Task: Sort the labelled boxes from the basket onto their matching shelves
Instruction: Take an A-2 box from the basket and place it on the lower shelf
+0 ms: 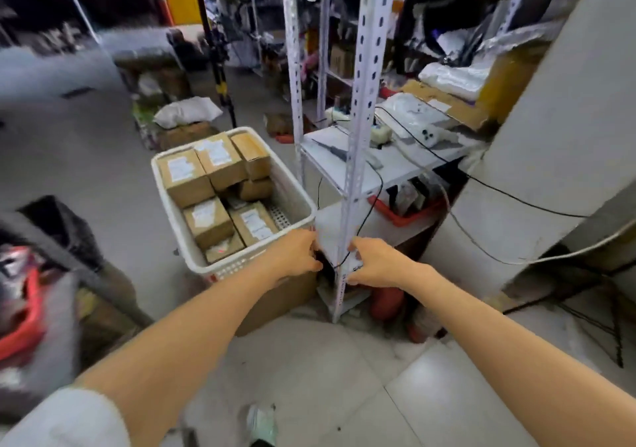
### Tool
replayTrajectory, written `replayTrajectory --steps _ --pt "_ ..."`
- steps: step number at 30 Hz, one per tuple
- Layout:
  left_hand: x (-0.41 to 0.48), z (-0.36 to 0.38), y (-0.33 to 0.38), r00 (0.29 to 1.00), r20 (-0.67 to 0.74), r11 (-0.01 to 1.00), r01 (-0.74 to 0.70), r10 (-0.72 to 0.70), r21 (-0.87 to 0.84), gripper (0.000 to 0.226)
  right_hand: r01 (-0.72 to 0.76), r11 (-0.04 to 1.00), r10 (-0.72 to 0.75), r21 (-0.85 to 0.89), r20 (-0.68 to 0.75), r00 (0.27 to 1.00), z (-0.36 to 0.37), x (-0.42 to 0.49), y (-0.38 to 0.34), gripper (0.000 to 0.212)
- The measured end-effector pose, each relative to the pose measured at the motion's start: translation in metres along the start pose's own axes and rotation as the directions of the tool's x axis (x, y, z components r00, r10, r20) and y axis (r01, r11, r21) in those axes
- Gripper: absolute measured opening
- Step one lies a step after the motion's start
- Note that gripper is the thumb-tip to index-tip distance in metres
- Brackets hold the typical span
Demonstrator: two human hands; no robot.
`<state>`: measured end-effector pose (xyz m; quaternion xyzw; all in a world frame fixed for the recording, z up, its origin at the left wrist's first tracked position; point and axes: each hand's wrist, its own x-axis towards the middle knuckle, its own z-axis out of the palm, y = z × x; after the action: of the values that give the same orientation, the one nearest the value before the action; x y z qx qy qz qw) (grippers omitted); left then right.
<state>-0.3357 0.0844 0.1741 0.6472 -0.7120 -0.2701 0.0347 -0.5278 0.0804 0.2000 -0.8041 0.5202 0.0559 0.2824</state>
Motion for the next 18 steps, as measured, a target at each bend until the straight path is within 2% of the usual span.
replayTrajectory --steps 5,11,13,15,18 --pt "-0.016 -0.022 -0.085 0.990 0.011 0.990 0.141 -0.141 -0.026 0.043 0.102 0.992 -0.092 -0.081 0.114 0.989 -0.004 0.057 -0.069 0.056" --pt "-0.017 -0.063 -0.181 0.959 -0.028 0.955 0.280 -0.284 -0.100 0.048 0.208 0.971 -0.193 -0.122 0.122 0.973 0.003 0.127 -0.142 0.053" --pt "-0.012 -0.074 -0.200 0.953 -0.049 0.947 0.289 -0.298 -0.138 0.050 0.215 0.968 -0.202 -0.131 0.107 0.974 0.002 0.150 -0.157 0.051" --pt "-0.009 -0.080 -0.212 0.953 -0.070 0.948 0.283 -0.295 -0.144 0.049 0.202 0.971 -0.189 -0.126 0.106 0.976 0.001 0.168 -0.166 0.040" --pt "-0.003 -0.086 -0.235 0.948 -0.067 0.943 0.298 -0.310 -0.146 0.048 0.194 0.972 -0.176 -0.132 0.137 0.975 0.001 0.196 -0.178 0.041"
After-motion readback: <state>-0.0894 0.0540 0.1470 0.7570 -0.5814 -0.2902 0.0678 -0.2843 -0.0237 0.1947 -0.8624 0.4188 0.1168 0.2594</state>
